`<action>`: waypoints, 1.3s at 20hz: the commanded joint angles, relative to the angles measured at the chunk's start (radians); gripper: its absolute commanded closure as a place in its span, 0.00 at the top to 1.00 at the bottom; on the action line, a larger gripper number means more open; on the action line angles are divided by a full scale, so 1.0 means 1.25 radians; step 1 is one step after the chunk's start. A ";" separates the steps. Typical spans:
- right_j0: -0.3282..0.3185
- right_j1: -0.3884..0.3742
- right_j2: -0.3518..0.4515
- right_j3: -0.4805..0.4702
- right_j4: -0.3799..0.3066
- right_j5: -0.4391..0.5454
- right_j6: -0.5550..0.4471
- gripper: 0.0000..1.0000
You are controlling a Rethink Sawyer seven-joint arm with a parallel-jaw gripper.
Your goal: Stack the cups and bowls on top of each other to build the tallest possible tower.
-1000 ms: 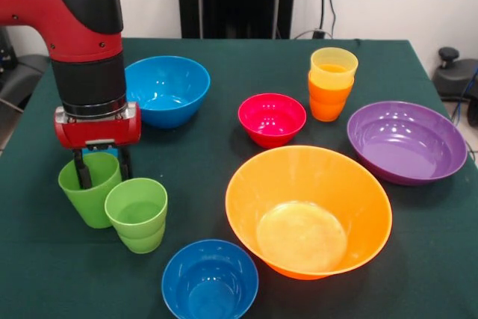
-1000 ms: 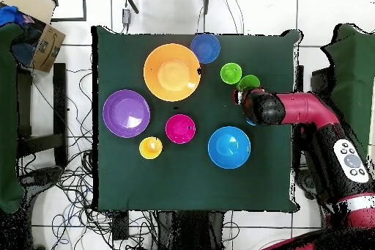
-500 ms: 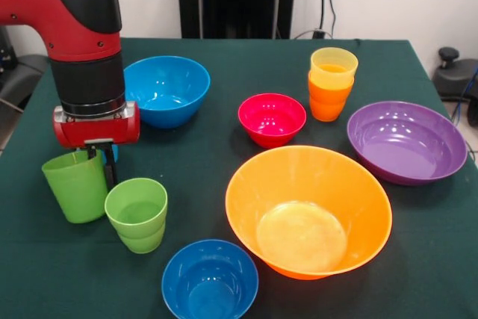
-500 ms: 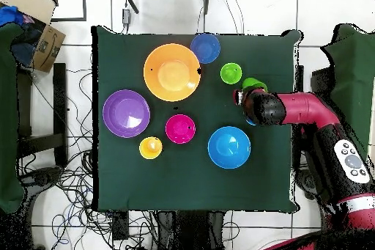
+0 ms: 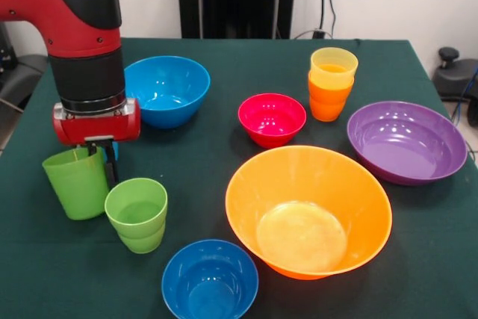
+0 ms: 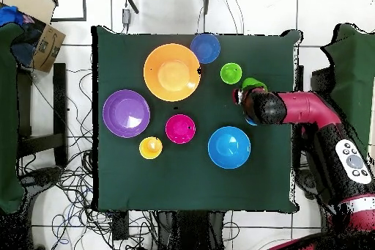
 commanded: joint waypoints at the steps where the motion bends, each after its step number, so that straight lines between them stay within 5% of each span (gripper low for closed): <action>1: 0.043 -0.099 0.039 0.073 0.070 0.150 -0.185 0.00; 13: 0.091 -0.210 0.010 0.113 0.164 0.271 -0.117 0.00; 26: 0.188 -0.272 -0.087 0.238 0.243 0.269 0.094 0.00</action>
